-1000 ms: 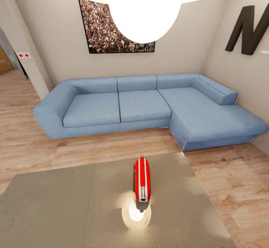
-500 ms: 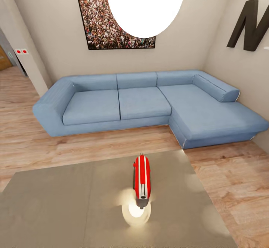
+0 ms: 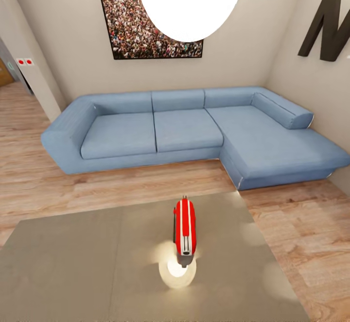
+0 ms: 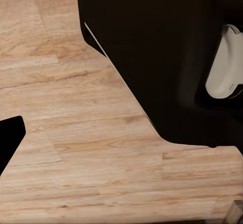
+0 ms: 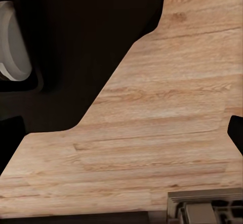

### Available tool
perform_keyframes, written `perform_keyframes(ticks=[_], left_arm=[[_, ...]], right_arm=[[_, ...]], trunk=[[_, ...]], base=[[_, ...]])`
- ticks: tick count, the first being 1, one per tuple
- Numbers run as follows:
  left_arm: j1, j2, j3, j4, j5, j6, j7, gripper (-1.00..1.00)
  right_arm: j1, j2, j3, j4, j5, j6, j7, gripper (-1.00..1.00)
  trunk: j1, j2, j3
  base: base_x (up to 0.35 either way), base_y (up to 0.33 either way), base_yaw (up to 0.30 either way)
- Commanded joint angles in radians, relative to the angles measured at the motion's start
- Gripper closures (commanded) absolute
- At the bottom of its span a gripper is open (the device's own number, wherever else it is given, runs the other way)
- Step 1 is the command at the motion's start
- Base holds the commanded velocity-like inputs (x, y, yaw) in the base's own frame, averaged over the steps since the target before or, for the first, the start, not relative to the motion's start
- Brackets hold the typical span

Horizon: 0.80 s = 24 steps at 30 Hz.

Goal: Turn on the radio receiver that's on the table in the living room.

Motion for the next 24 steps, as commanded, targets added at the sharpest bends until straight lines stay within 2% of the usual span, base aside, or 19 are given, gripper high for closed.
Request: perform_keyframes(ticks=[1, 24], left_arm=[[0.000, 0.000, 0.000, 0.000, 0.000, 0.000, 0.000, -1.00], [0.000, 0.001, 0.000, 0.000, 0.000, 0.000, 0.000, -1.00]], right_arm=[[0.000, 0.000, 0.000, 0.000, 0.000, 0.000, 0.000, -1.00], [0.000, 0.000, 0.000, 0.000, 0.000, 0.000, 0.000, -1.00]], trunk=[[0.000, 0.000, -0.002], [0.000, 0.000, -0.039]], base=[[0.000, 0.000, 0.000], [0.000, 0.000, 0.000]])
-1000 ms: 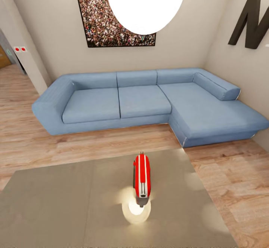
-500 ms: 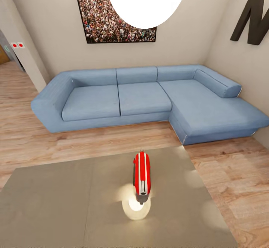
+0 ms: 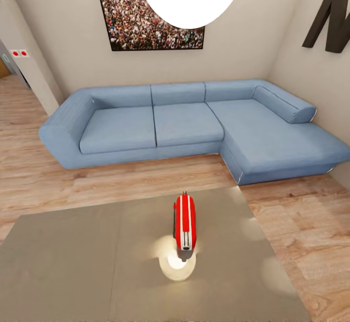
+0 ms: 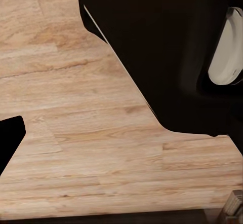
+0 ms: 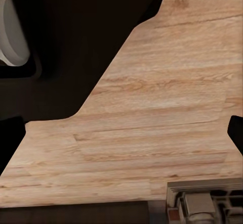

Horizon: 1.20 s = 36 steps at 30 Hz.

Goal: Turn on the radio receiver that's on the table in the living room.

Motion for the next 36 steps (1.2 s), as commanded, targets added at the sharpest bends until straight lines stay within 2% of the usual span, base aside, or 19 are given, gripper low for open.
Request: perform_keyframes(ticks=[1, 36], left_arm=[[0.000, 0.000, 0.000, 0.000, 0.000, 0.000, 0.000, -1.00], [0.000, -0.003, 0.005, 0.001, 0.003, 0.000, 0.000, -1.00]], right_arm=[[0.000, 0.000, 0.000, 0.000, 0.000, 0.000, 0.000, -1.00], [0.000, -0.001, 0.002, 0.000, 0.000, 0.000, 0.000, -1.00]], trunk=[[0.000, 0.000, -0.002], [0.000, 0.000, -0.058]], base=[[0.000, 0.000, 0.000], [0.000, 0.000, 0.000]])
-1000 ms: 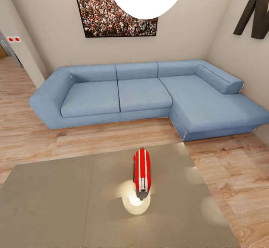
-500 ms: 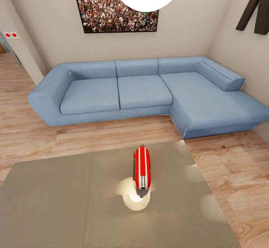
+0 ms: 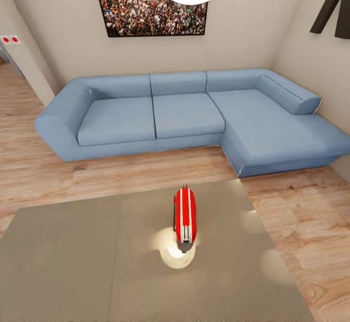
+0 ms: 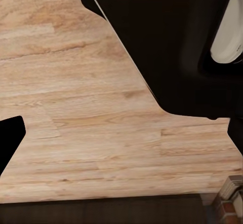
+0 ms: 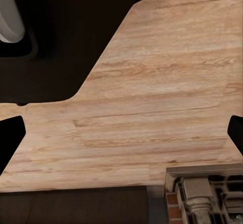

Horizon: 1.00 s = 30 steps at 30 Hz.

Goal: Turn on the radio receiver that's on the table in the living room.

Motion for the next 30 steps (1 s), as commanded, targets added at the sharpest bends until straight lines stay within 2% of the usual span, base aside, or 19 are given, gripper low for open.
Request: perform_keyframes(ticks=[1, 30], left_arm=[[0.000, 0.000, 0.000, 0.000, 0.000, 0.000, 0.000, -1.00], [0.000, -0.006, 0.000, -0.002, -0.003, 0.000, 0.000, -1.00]], right_arm=[[0.000, 0.000, 0.000, 0.000, 0.000, 0.000, 0.000, -1.00], [0.000, 0.000, -0.003, 0.000, 0.000, 0.000, 0.000, -1.00]], trunk=[[0.000, 0.000, -0.002], [0.000, 0.000, -0.048]], base=[[0.000, 0.000, 0.000], [0.000, 0.000, 0.000]])
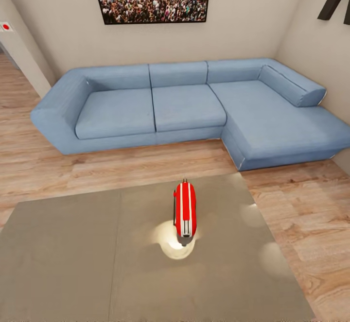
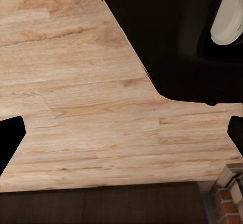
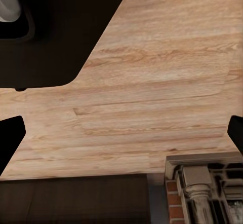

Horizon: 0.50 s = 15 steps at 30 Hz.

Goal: Turn on the radio receiver that's on the table in the living room.

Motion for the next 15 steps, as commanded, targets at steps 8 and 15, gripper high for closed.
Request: perform_keyframes(ticks=[8, 15], left_arm=[[0.000, 0.001, -0.001, 0.001, 0.000, 0.000, 0.000, -1.00], [0.000, 0.002, -0.002, 0.001, 0.000, 0.000, 0.000, -1.00]], right_arm=[[0.000, 0.000, 0.001, 0.000, 0.001, 0.001, 0.001, -1.00], [0.000, 0.000, 0.000, 0.000, 0.001, 0.005, 0.001, -1.00]], trunk=[[0.000, 0.000, -0.010], [0.000, 0.000, -0.011]], base=[[0.000, 0.000, 0.000], [0.000, 0.000, 0.000]])
